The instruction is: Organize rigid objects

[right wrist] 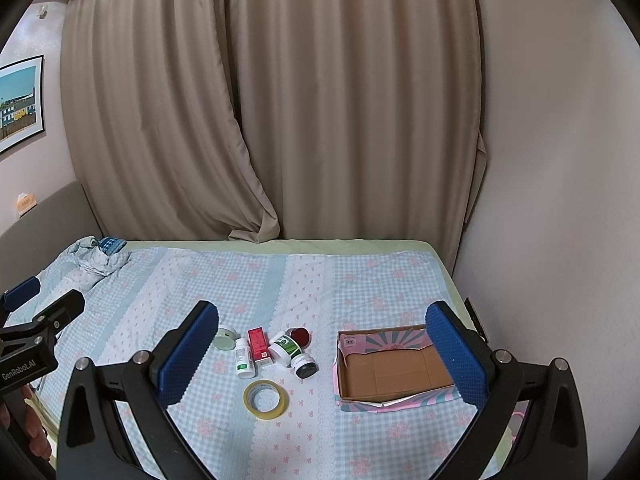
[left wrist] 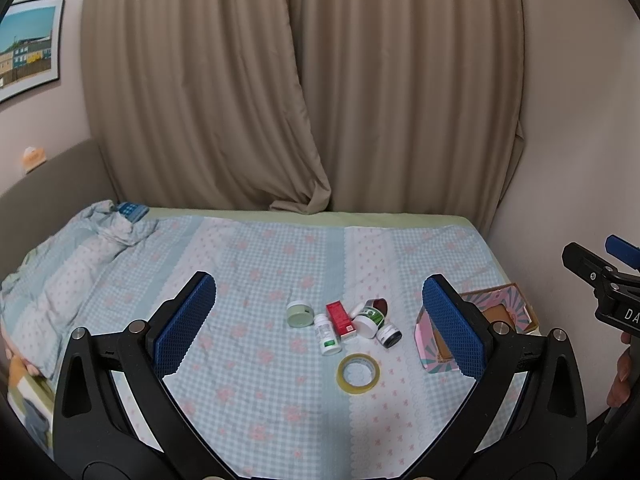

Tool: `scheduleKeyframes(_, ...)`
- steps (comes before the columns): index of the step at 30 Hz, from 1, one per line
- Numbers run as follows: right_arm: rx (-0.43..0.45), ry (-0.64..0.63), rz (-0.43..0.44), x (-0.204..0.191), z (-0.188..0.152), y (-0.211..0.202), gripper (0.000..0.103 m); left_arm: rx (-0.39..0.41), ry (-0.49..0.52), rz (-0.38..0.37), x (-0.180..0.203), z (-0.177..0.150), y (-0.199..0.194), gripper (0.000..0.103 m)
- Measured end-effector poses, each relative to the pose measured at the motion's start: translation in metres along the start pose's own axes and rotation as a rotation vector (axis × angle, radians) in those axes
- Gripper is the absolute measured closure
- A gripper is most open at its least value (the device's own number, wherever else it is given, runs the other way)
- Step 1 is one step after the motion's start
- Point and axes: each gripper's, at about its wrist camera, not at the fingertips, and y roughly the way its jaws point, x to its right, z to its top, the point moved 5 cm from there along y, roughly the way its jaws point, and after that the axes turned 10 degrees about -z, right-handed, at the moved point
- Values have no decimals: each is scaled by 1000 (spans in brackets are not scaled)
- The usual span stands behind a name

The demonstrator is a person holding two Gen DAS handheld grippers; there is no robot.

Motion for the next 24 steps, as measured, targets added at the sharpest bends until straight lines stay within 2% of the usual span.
scheduleKeyframes(24, 2, -1, 5, 0, -3, 0, 0, 3, -8, 2, 1, 2, -1, 0)
